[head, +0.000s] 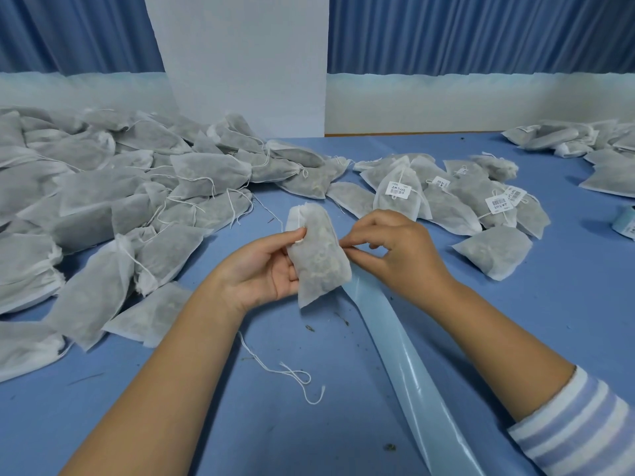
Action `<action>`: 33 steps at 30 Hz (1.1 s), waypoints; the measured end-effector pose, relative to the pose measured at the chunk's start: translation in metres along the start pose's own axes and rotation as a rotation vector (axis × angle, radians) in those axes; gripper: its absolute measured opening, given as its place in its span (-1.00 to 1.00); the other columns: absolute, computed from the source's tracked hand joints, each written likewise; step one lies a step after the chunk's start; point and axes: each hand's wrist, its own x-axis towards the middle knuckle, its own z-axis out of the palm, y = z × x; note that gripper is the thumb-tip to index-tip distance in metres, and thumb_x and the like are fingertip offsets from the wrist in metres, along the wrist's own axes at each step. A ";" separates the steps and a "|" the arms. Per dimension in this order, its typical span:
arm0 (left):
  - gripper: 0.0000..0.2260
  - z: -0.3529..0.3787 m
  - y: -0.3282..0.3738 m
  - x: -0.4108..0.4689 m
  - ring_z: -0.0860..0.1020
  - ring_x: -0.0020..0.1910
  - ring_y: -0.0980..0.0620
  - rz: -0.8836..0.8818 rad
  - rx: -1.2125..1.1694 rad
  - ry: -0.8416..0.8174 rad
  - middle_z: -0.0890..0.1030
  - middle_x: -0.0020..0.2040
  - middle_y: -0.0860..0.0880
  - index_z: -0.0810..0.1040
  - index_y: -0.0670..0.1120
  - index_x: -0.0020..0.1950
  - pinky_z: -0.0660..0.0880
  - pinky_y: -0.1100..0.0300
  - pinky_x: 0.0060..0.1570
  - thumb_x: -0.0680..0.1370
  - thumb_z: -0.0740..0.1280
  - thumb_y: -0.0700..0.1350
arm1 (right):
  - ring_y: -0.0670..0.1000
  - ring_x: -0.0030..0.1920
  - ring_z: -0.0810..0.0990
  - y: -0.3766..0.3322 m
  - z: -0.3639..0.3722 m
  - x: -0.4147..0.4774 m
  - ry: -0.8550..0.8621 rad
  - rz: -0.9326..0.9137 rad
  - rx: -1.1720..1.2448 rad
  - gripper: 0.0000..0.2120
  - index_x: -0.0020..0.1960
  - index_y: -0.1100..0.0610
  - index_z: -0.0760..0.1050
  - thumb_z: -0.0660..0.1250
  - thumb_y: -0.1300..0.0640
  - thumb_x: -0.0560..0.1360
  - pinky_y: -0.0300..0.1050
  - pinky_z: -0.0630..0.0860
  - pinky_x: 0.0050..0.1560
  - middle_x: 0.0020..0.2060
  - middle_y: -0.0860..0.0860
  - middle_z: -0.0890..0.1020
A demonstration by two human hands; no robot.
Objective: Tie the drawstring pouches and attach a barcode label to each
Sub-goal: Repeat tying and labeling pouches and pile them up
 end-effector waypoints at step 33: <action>-0.71 0.024 0.005 -0.019 0.69 -0.16 0.02 0.043 0.746 0.033 0.73 -0.06 -0.07 0.74 0.01 -0.07 0.63 0.19 -0.16 0.28 0.52 0.12 | -0.03 -0.21 0.59 -0.008 0.009 0.005 0.049 0.526 0.734 -0.42 0.40 -0.08 0.33 0.47 0.16 0.47 -0.22 0.54 -0.07 -0.24 0.12 0.67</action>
